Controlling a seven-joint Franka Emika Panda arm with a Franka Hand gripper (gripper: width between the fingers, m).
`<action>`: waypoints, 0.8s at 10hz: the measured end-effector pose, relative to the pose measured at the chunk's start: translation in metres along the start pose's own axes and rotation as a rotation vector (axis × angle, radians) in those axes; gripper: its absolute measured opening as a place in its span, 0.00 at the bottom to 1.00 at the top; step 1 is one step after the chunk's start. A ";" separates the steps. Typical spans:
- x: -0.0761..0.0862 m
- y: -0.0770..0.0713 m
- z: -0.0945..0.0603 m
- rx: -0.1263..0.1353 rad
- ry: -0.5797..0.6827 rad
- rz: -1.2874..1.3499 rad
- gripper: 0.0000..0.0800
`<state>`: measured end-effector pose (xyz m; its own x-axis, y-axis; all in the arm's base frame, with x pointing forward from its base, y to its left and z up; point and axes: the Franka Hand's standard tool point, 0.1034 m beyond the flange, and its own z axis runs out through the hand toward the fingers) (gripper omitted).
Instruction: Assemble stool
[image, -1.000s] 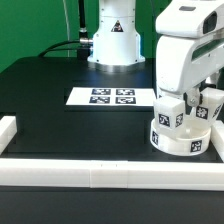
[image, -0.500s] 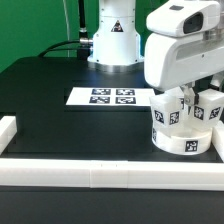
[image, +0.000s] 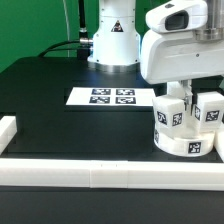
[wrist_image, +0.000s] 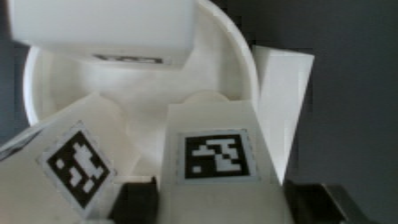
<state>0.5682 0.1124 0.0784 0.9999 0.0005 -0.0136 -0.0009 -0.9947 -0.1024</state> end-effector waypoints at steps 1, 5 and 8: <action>0.000 0.000 0.000 0.003 0.000 0.074 0.43; 0.000 0.000 0.000 0.022 -0.005 0.322 0.43; 0.000 -0.002 0.000 0.036 -0.013 0.558 0.43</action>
Offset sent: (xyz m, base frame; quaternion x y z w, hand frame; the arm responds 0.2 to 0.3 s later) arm 0.0001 0.0041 -0.0003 0.0152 -0.0019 0.2206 0.9752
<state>0.5680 0.1143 0.0784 0.8471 -0.5241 -0.0875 -0.5311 -0.8401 -0.1100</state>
